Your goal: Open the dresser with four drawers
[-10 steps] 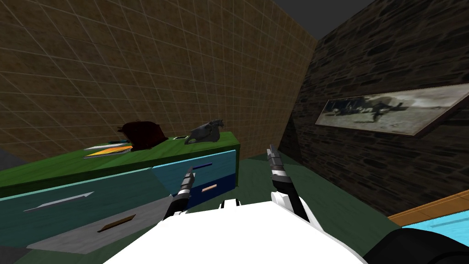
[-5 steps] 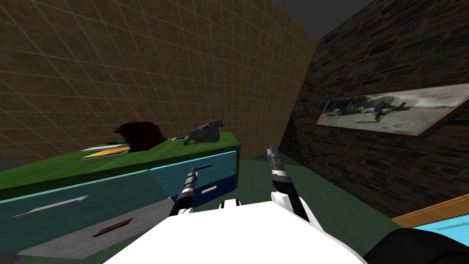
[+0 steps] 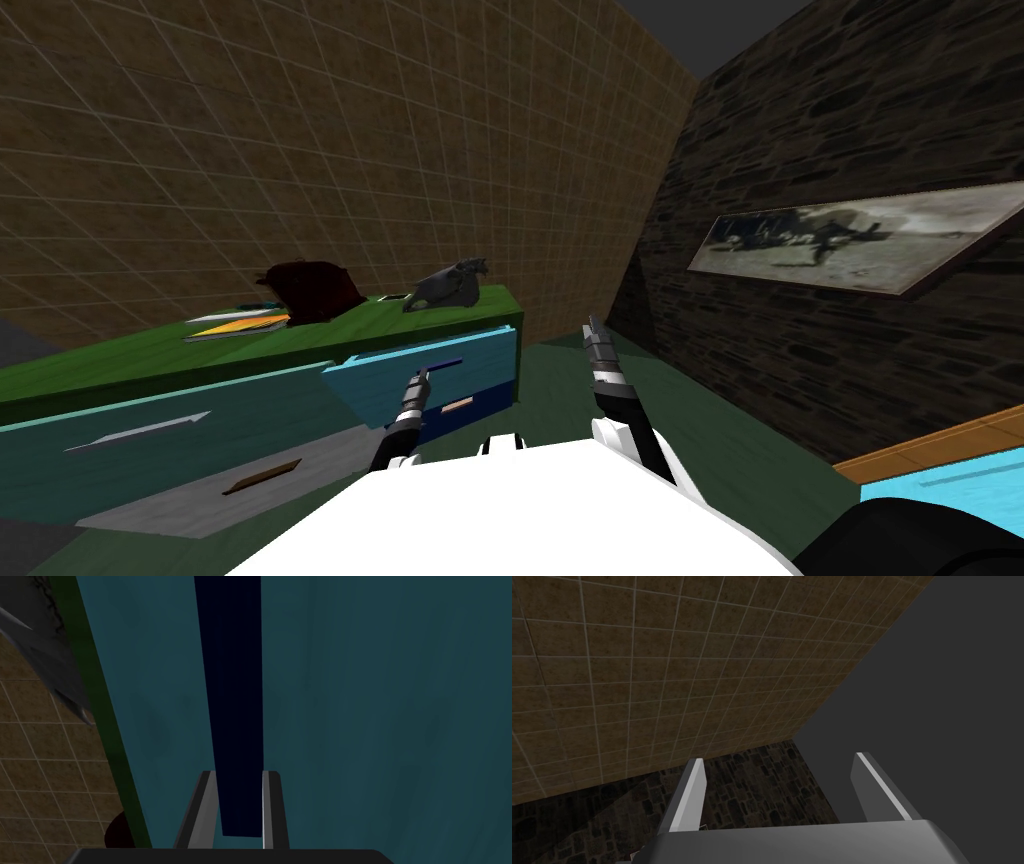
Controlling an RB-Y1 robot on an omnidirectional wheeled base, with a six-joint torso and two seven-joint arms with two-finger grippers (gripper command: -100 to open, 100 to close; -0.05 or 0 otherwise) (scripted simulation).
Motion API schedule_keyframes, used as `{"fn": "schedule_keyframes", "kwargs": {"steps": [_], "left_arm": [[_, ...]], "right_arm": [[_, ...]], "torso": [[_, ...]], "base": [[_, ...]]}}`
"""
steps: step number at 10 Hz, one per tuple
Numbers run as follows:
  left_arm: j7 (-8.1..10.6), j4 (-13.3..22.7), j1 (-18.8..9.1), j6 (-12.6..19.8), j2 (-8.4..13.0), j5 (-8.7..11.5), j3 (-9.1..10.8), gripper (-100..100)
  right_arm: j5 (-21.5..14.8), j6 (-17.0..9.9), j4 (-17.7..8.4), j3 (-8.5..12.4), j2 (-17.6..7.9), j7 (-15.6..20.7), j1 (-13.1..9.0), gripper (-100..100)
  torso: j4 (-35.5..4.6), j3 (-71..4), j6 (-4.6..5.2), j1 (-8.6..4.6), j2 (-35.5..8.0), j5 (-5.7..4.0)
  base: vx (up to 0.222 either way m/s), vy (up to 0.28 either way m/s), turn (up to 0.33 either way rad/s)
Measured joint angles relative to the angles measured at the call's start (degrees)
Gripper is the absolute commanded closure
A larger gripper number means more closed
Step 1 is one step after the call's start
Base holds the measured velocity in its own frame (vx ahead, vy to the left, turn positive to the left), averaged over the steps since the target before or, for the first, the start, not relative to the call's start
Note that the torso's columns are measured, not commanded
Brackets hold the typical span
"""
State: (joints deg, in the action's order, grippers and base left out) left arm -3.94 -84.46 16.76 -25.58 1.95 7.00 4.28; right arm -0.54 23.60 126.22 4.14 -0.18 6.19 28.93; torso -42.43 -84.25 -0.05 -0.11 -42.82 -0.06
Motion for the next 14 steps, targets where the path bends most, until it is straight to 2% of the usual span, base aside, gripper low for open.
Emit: {"fn": "schedule_keyframes", "kwargs": {"steps": [6,7,14], "left_arm": [[0.11,-2.1,2.4,0.6,0.1,0.0,-0.93,100],[0.11,-2.9,3.1,0.6,0.0,0.0,-1.23,-100],[0.10,-12.4,5.8,7.7,0.5,1.0,-0.97,-100]], "right_arm": [[0.0,0.0,0.0,0.0,0.0,0.0,0.0,0],[0.0,0.0,0.0,0.0,0.0,0.0,0.0,0],[0.0,0.0,0.0,0.0,0.0,0.0,0.0,0]], "torso": [[0.0,-0.2,0.03,-0.01,0.2,-0.05],[-0.1,-0.1,0.00,-0.02,0.2,-0.09],[0.1,-0.2,0.06,0.11,0.4,0.05]], "base": [[-0.171,-0.042,0.010],[-0.099,-0.024,-0.005],[0.014,-0.005,-0.005]]}}
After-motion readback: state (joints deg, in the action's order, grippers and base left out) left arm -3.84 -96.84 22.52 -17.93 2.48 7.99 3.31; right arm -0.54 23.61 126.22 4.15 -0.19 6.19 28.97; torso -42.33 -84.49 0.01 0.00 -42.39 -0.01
